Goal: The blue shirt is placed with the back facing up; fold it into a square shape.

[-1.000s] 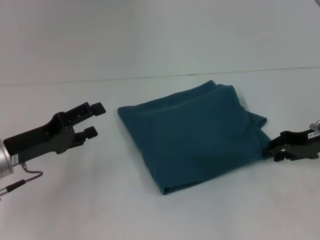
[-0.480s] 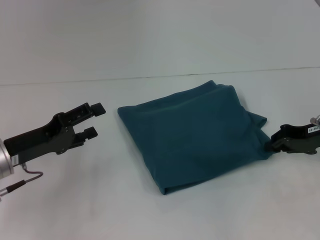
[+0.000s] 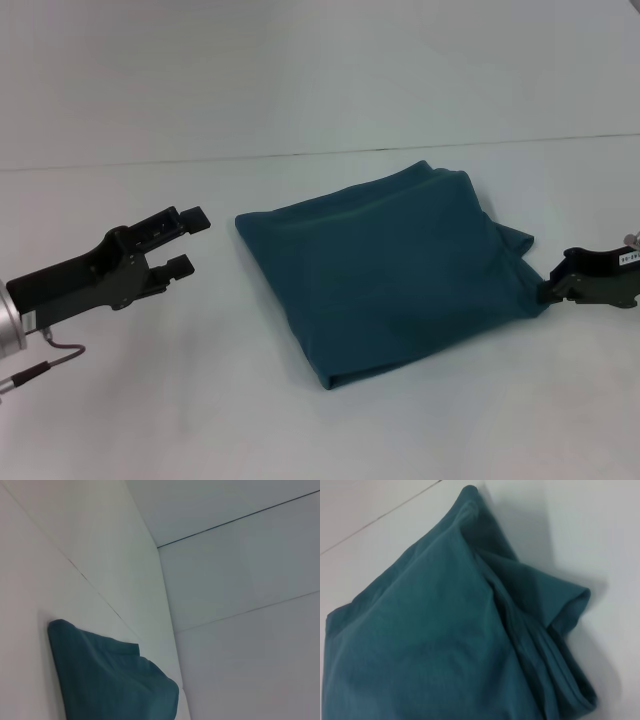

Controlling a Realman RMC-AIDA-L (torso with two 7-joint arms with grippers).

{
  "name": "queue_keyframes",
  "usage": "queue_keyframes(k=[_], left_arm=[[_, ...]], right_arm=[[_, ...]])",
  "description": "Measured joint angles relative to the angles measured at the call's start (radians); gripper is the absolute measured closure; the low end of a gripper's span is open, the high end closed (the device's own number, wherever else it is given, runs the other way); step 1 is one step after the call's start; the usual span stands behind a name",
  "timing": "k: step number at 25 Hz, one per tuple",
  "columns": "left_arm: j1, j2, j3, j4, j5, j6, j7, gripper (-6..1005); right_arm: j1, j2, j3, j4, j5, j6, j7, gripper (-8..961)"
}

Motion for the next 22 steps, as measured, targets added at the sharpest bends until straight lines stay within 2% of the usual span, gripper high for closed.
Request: queue_keyframes(k=[9,17,22], left_arm=[[0.003,0.0,0.0,0.0,0.0,0.0,0.0,72],[-0.002,-0.001,-0.002,0.0,0.0,0.0,0.0,73],[0.0,-0.002,-0.002,0.0,0.0,0.0,-0.001,74]], right_arm=[[-0.013,0.005,0.042,-0.089,0.002,-0.003,0.0,928],[0.012,0.008,-0.031,-0.021,-0.007,0.104,0.001,929],[0.023,0.009,-0.064,0.004,-0.012,0.12,0.009,930]])
